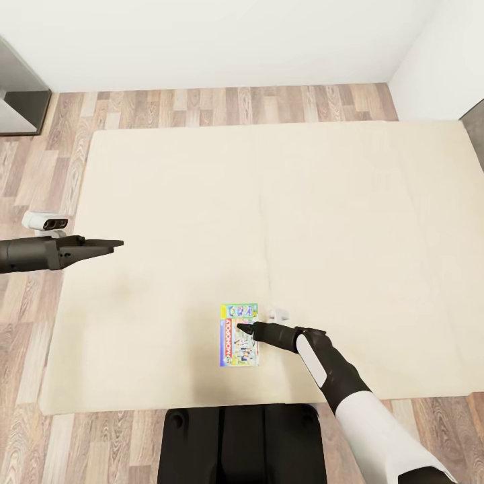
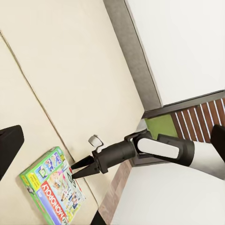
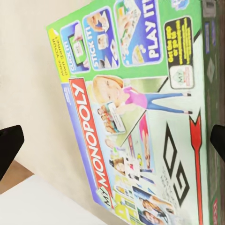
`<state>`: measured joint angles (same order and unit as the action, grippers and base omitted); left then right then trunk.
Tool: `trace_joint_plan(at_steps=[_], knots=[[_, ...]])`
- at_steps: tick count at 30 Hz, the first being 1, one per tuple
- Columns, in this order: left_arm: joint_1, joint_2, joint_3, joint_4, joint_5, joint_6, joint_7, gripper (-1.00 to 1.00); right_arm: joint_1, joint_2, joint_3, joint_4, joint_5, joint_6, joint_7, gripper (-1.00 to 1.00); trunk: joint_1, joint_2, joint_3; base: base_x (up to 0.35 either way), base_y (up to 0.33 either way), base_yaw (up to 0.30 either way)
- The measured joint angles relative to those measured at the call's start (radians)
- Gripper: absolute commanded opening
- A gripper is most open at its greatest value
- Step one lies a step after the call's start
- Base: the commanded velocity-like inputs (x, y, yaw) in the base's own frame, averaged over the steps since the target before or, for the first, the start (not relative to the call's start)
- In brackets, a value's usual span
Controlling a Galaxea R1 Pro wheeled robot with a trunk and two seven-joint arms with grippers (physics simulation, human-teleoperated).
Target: Put all the toys in the child's room - the three board games (two on the bed and one on the table), the two jigsaw puzzles on the table, and the tennis ball on the table - inside the toy box on the table in the child's room.
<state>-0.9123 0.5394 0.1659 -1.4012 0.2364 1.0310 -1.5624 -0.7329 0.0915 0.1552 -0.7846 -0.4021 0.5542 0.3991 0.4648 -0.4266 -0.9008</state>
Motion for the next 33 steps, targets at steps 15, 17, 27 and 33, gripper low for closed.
trace_joint_plan(at_steps=[15, 17, 27, 33], knots=[[0.000, 0.000, 0.000, 0.000, 0.000, 0.000, 0.000, 1.00, 0.000, 0.004, -0.001, 0.001, 0.040, 0.000, 0.000, 1.00, 0.000, 0.000, 0.000, 0.000, 0.047, 0.000], [0.000, 0.000, 0.000, 0.000, 0.000, 0.000, 0.000, 1.00, 0.000, 0.005, -0.001, 0.001, 0.045, 0.000, 0.000, 1.00, 0.000, 0.000, 0.000, 0.000, 0.051, 0.000], [0.001, 0.000, 0.000, 0.000, 0.000, 0.000, 0.000, 1.00, 0.000, 0.005, -0.002, 0.002, 0.050, 0.000, 0.000, 1.00, 0.000, 0.000, 0.000, 0.000, 0.063, 0.000], [0.000, 0.000, 0.000, 0.000, 0.000, 0.000, 0.000, 1.00, 0.000, 0.005, -0.002, 0.002, 0.050, 0.000, 0.000, 1.00, 0.000, 0.000, 0.000, 0.000, 0.051, 0.000]])
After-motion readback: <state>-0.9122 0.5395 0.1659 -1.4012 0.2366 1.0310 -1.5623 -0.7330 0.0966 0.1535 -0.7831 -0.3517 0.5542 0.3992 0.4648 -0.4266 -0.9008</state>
